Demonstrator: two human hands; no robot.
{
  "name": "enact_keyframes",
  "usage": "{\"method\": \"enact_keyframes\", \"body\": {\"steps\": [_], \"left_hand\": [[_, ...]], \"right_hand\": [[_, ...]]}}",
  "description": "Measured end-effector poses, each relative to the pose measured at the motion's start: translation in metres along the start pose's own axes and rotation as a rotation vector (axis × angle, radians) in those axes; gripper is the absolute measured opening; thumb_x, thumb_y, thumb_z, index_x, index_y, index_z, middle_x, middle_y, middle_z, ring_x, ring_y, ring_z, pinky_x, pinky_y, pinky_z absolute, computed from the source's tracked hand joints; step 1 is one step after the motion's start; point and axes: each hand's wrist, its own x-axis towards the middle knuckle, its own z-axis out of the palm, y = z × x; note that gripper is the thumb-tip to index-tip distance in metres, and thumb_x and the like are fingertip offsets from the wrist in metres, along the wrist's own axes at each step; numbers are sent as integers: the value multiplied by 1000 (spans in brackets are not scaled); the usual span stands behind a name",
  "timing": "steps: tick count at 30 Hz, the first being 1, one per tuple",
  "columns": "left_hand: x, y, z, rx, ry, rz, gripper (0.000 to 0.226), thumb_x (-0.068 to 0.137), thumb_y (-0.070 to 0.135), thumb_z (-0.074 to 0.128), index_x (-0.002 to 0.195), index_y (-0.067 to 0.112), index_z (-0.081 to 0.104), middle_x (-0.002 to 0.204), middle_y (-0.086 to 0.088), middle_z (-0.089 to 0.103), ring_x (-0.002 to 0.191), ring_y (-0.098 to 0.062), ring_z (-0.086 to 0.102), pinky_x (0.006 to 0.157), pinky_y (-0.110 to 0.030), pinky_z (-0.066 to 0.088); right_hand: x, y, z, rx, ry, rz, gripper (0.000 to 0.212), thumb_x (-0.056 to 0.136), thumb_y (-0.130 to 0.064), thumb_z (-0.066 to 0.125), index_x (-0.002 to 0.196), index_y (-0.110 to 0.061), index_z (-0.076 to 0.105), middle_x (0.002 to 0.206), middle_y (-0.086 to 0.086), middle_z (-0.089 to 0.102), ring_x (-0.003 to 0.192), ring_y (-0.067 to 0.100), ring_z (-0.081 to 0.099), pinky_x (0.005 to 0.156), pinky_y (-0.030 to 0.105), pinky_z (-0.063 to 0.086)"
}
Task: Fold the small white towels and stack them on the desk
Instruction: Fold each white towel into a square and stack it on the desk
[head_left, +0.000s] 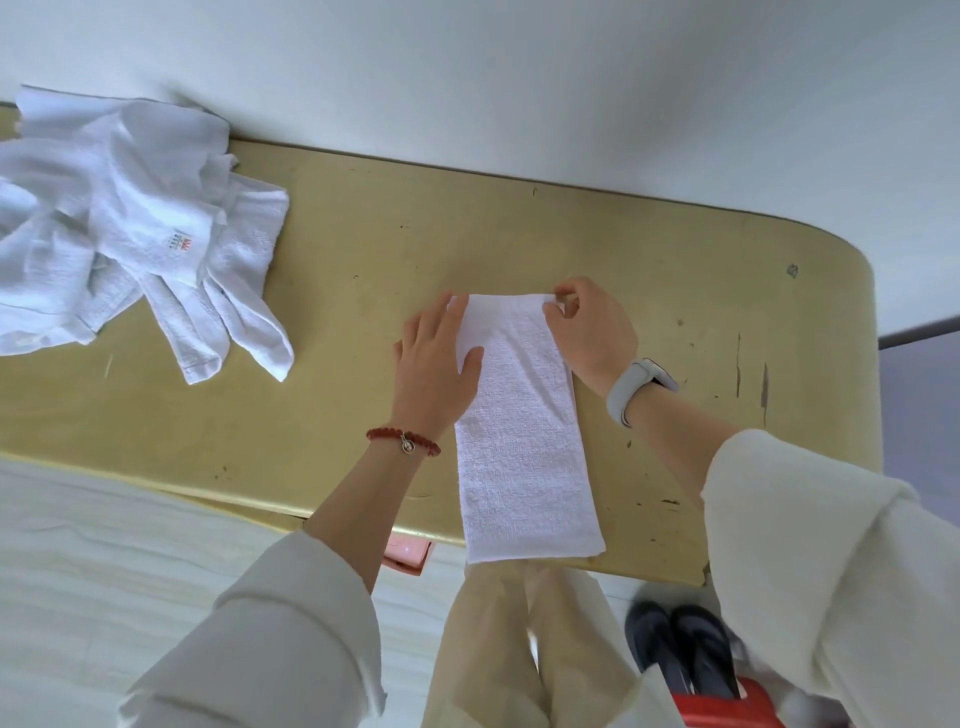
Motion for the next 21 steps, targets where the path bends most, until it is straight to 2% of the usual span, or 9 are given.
{"method": "enact_keyframes", "body": {"steps": [4, 10, 15, 21], "left_hand": [[21, -5, -3, -165, 36, -55, 43, 91, 14, 48, 132, 23, 46, 127, 8, 53, 125, -16, 32, 95, -27, 21], [38, -9, -5, -171, 35, -60, 34, 89, 12, 49, 119, 25, 58, 116, 8, 58, 118, -15, 35, 86, -22, 18], [40, -9, -8, -77, 17, -19, 31, 89, 12, 49, 116, 23, 60, 117, 4, 55, 116, -19, 35, 88, -25, 19], [40, -7, -10, 86, -9, 43, 31, 89, 14, 48, 117, 22, 56, 121, 1, 50, 116, -20, 38, 92, -28, 24]], "right_hand": [[0, 1, 1, -7, 65, -36, 13, 88, -20, 47, 96, -16, 56, 89, -5, 53, 75, 14, 51, 62, 27, 38], [-1, 0, -9, 37, 43, -6, 6, 82, -14, 48, 84, -18, 52, 67, -12, 50, 70, 16, 52, 60, 27, 40], [6, 2, -7, -33, 28, -38, 15, 84, -10, 45, 90, -9, 59, 90, 4, 61, 81, 22, 56, 67, 32, 45], [9, 1, -8, -120, -23, -100, 21, 85, -5, 42, 96, -8, 59, 97, 10, 59, 86, 26, 55, 73, 36, 46]]}}
